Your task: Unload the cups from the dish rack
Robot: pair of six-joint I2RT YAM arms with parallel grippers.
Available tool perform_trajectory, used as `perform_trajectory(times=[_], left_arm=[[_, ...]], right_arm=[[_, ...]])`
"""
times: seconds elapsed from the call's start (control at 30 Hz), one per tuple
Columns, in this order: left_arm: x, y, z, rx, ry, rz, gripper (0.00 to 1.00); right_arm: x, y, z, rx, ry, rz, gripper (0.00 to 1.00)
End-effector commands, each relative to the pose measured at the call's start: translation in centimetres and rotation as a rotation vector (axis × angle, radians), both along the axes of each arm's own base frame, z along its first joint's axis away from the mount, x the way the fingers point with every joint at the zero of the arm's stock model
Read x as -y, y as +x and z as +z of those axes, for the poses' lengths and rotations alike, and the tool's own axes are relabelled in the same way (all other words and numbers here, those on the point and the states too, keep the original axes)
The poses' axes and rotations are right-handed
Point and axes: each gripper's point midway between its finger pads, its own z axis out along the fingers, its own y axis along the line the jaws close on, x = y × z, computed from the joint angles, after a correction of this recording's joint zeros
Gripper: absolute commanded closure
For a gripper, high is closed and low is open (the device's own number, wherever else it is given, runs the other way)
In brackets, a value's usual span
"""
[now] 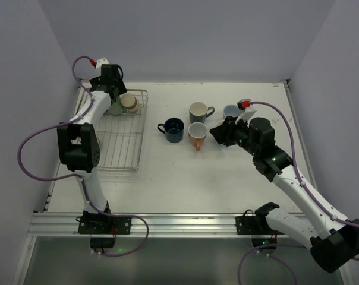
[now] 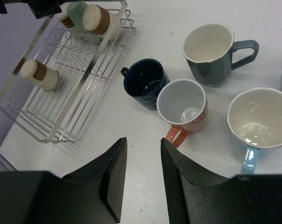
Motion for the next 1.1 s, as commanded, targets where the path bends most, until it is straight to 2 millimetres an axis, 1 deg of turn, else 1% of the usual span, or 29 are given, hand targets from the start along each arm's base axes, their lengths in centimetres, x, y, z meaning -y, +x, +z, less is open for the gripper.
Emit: perform_trajectory(times=[0.0, 0.2, 0.4, 0.43, 0.47, 0.53, 0.57, 0.6, 0.63, 0.67, 0.7, 0.73, 0.77, 0.8, 0.83, 0.87, 0.97, 1.0, 1.07], left_arm=[[-1.4, 1.3, 1.5, 0.03, 0.055, 0.016, 0.22], [-1.3, 2.0, -0.5, -0.002, 0.044, 0.003, 0.25], [-1.1, 2.1, -1.2, -0.013, 0.037, 0.001, 0.29], [-1.1, 2.1, -1.1, -0.013, 0.036, -0.004, 0.31], [-1.1, 2.1, -1.1, -0.014, 0.035, -0.006, 0.43], [-1.0, 2.1, -0.2, 0.003, 0.031, -0.007, 0.55], [-1.0, 2.1, 0.2, 0.012, 0.031, -0.009, 0.64], [-1.0, 2.0, 1.3, 0.032, 0.029, -0.01, 0.68], [-0.9, 1.8, 1.9, 0.04, 0.027, -0.014, 0.71], [-0.9, 1.7, 2.4, 0.049, 0.025, -0.017, 0.75], [-0.9, 1.5, 3.8, 0.074, 0.023, -0.018, 0.77], [-0.9, 1.2, 4.2, 0.079, 0.023, -0.02, 0.79], [-0.9, 0.9, 4.7, 0.088, 0.025, -0.019, 0.82], [-0.9, 0.5, 6.1, 0.114, 0.025, -0.018, 0.83], [-1.1, 0.1, 6.3, 0.116, 0.027, -0.014, 0.84], [-1.1, -0.5, 7.6, 0.142, 0.024, -0.008, 0.85], [-1.0, -1.7, 8.7, 0.164, 0.006, -0.004, 0.88], [-0.9, -2.4, 10.3, 0.201, -0.004, -0.006, 0.89], [-0.8, -3.5, 10.7, 0.218, -0.02, -0.002, 0.91]], right_arm=[[-0.8, 0.1, 0.3, 0.011, 0.022, 0.028, 0.62], [-0.8, 0.3, 0.3, 0.012, 0.02, 0.02, 0.61], [-0.7, 0.3, 0.4, 0.016, 0.021, 0.018, 0.6], [-0.7, 0.3, 0.3, 0.013, 0.021, 0.017, 0.59], [-0.7, 0.3, 0.4, 0.016, 0.023, 0.017, 0.59], [-0.7, 0.2, 0.6, 0.022, 0.027, 0.018, 0.57], [-0.7, 0.2, 0.7, 0.023, 0.032, 0.019, 0.56], [-0.8, 0.1, 0.9, 0.026, 0.038, 0.023, 0.55], [-0.9, 0.1, 1.2, 0.032, 0.048, 0.028, 0.54], [-1.1, -0.1, 1.5, 0.033, 0.062, 0.039, 0.5], [-1.2, -0.3, 1.7, 0.036, 0.07, 0.045, 0.47], [-1.5, -0.4, 2.1, 0.043, 0.081, 0.056, 0.44], [-1.7, -0.5, 2.3, 0.041, 0.095, 0.064, 0.38], [-2.0, -0.8, 2.4, 0.038, 0.104, 0.083, 0.35], [-2.2, -0.8, 2.7, 0.044, 0.116, 0.092, 0.33], [-2.4, -1.0, 3.0, 0.043, 0.132, 0.099, 0.27], [-2.9, -1.4, 3.9, 0.05, 0.174, 0.126, 0.2], [-3.1, -1.5, 4.1, 0.05, 0.186, 0.135, 0.15], [-3.6, -1.9, 4.8, 0.054, 0.225, 0.16, 0.1]])
